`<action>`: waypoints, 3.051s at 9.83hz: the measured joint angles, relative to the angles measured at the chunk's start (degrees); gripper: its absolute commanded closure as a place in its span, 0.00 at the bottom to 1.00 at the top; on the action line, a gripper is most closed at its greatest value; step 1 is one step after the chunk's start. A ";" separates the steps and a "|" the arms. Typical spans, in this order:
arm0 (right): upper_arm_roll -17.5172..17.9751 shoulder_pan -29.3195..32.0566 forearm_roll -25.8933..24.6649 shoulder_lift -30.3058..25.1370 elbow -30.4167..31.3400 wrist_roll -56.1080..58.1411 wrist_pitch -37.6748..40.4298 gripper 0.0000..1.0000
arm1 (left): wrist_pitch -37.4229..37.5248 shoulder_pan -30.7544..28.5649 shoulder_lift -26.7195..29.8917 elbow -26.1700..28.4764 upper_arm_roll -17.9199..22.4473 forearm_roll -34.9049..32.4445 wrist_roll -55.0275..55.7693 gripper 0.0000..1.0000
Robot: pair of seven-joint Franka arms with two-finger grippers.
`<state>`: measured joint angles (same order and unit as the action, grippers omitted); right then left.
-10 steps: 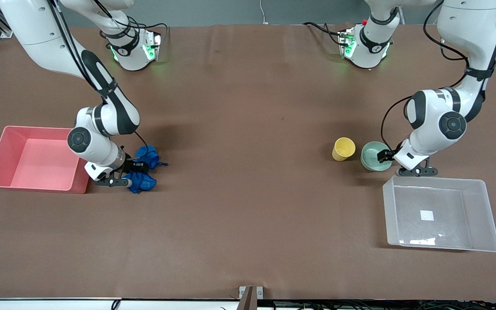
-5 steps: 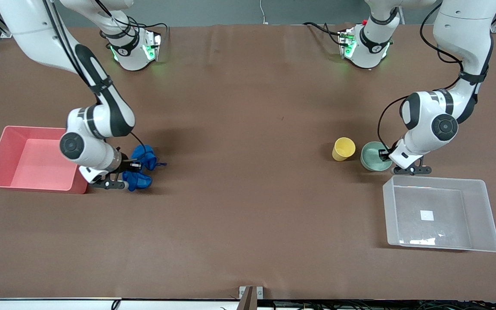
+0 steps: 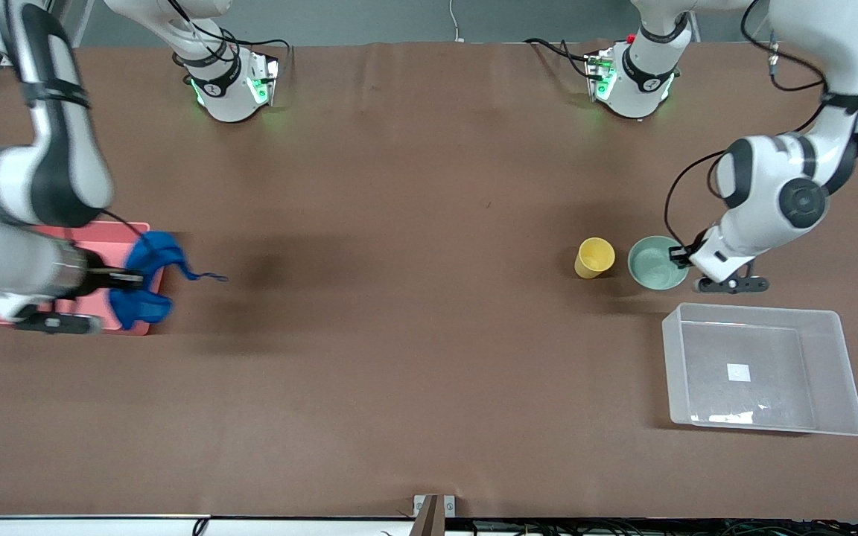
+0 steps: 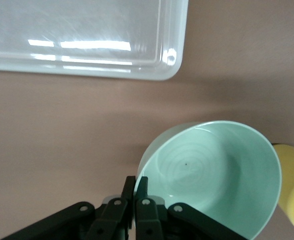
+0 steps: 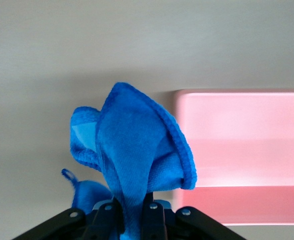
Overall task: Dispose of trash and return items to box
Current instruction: 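Drop the cloth in the pink bin while the left gripper lowers the bowl, then open both grippers and lift them away from the bins, then move the left gripper to the yellow cup and grasp it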
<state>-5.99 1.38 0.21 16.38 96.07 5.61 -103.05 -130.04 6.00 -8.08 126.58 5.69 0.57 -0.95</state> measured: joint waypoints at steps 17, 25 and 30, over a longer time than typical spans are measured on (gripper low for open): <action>-13.38 1.79 1.39 0.74 16.28 19.28 -21.95 0.00 | 9.53 -1.58 -38.48 -46.32 11.31 14.28 -17.69 0.94; 1.14 2.23 1.07 -17.03 -5.67 1.20 16.21 0.00 | 13.61 -1.37 -26.75 -44.98 9.63 13.74 -20.17 0.00; 2.10 1.36 -0.31 -17.35 -10.27 -4.27 20.09 0.00 | 18.40 -1.39 -1.34 -24.09 -4.57 0.60 -4.69 0.00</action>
<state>-3.89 2.74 -0.09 -0.97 85.80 1.34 -82.97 -111.64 4.61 -9.42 102.49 1.12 1.17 -5.64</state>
